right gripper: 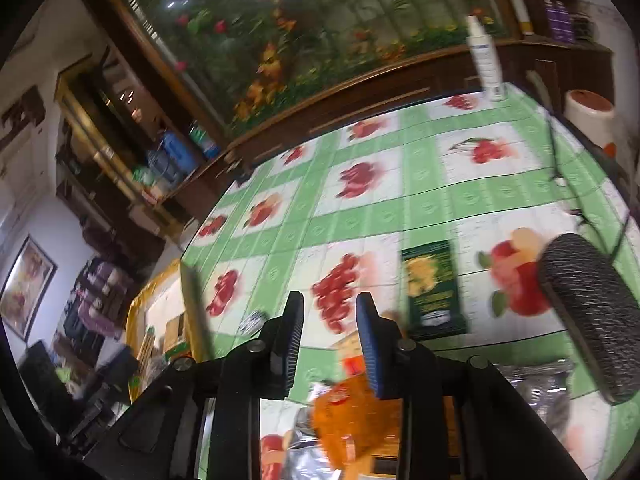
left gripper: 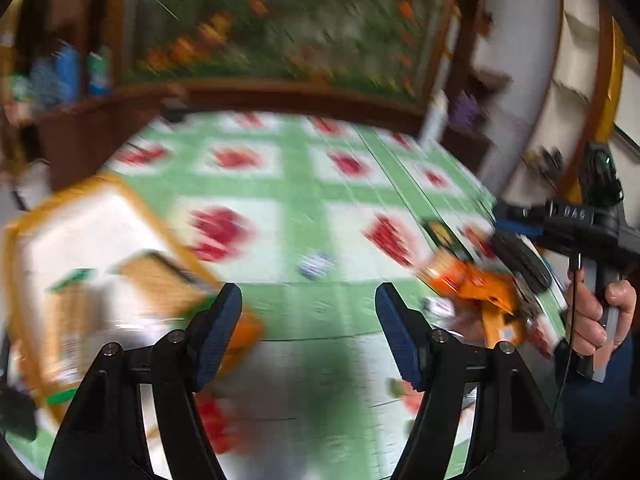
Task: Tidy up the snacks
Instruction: 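Withdraw both grippers from the box back toward the remaining snacks, then grasp the white-and-black candy with the left gripper while the right grasps an orange packet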
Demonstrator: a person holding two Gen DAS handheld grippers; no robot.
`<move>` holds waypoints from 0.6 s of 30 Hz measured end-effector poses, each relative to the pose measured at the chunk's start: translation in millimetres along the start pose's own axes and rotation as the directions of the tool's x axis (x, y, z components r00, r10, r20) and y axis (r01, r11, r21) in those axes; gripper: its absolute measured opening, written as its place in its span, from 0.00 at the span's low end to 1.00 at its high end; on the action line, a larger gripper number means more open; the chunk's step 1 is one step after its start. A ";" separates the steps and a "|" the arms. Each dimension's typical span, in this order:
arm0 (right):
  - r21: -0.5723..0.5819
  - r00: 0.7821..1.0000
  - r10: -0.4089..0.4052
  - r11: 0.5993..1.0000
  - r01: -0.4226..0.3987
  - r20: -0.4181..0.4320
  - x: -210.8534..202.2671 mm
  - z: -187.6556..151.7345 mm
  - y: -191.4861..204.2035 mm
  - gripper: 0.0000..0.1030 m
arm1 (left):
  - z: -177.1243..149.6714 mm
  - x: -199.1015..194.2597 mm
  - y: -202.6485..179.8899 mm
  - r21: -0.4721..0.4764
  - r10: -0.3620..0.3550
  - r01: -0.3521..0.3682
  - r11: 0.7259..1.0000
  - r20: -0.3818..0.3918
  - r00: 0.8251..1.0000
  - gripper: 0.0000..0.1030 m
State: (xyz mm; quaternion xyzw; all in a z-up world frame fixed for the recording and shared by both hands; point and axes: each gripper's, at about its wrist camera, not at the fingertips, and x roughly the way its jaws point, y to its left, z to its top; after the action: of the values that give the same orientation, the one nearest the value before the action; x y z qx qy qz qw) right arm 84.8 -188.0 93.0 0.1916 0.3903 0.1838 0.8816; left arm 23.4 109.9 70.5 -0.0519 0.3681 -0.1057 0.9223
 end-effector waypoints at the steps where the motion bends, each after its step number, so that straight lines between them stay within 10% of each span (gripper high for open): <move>1: 0.024 1.000 0.001 1.000 -0.001 -0.006 -0.7 1.0 -7.6 0.34 | 6.0 14.6 -6.1 0.020 0.002 -0.001 1.000 -0.030 1.000 0.67; 11: 0.130 0.998 0.043 0.991 -0.037 -0.044 -3.1 2.4 -33.3 0.35 | 32.3 101.3 -12.6 0.032 0.026 -0.020 0.999 -0.201 0.979 0.65; 18: 0.157 0.998 0.050 0.987 -0.043 -0.039 -8.8 4.0 -41.6 0.35 | 26.2 120.8 -12.0 0.014 0.090 -0.089 0.996 -0.221 0.971 0.31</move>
State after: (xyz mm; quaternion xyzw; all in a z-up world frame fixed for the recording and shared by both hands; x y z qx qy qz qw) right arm 89.6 -228.7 80.9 0.2653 0.4179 0.1773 0.8506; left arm 125.0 70.5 10.9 -0.0212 0.4703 -0.0700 0.8795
